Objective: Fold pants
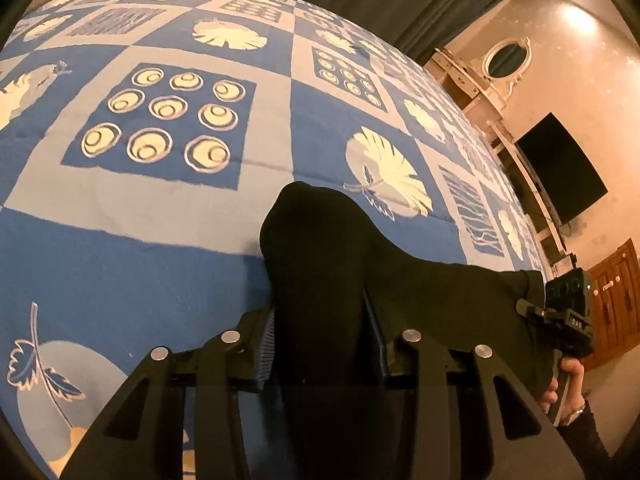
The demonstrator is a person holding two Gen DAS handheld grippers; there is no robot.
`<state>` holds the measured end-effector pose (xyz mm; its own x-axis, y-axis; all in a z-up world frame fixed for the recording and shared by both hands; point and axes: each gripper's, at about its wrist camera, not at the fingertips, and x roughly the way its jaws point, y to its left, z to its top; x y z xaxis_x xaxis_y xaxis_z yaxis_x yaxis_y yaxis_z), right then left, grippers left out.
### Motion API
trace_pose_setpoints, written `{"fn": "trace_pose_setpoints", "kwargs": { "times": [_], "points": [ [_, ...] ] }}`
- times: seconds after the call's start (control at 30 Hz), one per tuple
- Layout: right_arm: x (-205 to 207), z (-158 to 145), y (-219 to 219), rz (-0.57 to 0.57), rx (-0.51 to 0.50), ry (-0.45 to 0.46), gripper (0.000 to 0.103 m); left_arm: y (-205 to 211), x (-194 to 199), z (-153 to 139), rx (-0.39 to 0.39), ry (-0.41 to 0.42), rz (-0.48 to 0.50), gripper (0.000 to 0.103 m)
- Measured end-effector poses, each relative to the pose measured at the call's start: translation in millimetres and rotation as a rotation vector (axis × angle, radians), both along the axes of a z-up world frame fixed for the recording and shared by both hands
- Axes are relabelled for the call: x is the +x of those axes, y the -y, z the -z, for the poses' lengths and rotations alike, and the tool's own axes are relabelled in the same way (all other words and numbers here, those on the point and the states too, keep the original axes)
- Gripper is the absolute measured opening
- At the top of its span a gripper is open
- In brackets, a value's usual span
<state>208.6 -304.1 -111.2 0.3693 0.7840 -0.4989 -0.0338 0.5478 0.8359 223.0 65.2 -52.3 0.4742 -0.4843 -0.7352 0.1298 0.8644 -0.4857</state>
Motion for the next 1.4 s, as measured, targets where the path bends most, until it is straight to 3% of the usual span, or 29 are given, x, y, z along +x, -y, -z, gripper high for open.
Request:
{"fn": "trace_pose_setpoints", "kwargs": {
  "times": [0.67,1.4],
  "points": [
    [40.5,8.9,-22.8,0.028,0.031,-0.002,0.035,-16.6,45.9,1.1,0.021,0.003,-0.035,0.038],
    [52.2,28.1,-16.6,0.049,0.104,-0.024,0.035,-26.7,52.3,18.6,-0.050,-0.007,-0.056,0.042]
  ]
}}
